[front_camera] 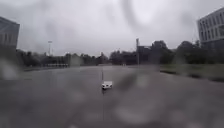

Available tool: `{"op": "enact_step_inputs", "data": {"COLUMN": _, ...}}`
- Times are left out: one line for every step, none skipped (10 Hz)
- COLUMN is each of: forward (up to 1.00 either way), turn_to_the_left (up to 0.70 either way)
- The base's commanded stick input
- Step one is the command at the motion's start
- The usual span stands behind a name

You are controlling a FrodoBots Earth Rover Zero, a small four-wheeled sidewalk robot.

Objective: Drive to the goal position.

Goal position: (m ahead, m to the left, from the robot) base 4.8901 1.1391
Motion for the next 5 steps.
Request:
{"op": "enact_step_inputs", "data": {"forward": 1.00, "turn_to_the_left": 0.00}}
{"op": "enact_step_inputs", "data": {"forward": 1.00, "turn_to_the_left": 0.00}}
{"op": "enact_step_inputs", "data": {"forward": 1.00, "turn_to_the_left": 0.00}}
{"op": "enact_step_inputs", "data": {"forward": 1.00, "turn_to_the_left": 0.00}}
{"op": "enact_step_inputs", "data": {"forward": 1.00, "turn_to_the_left": 0.00}}
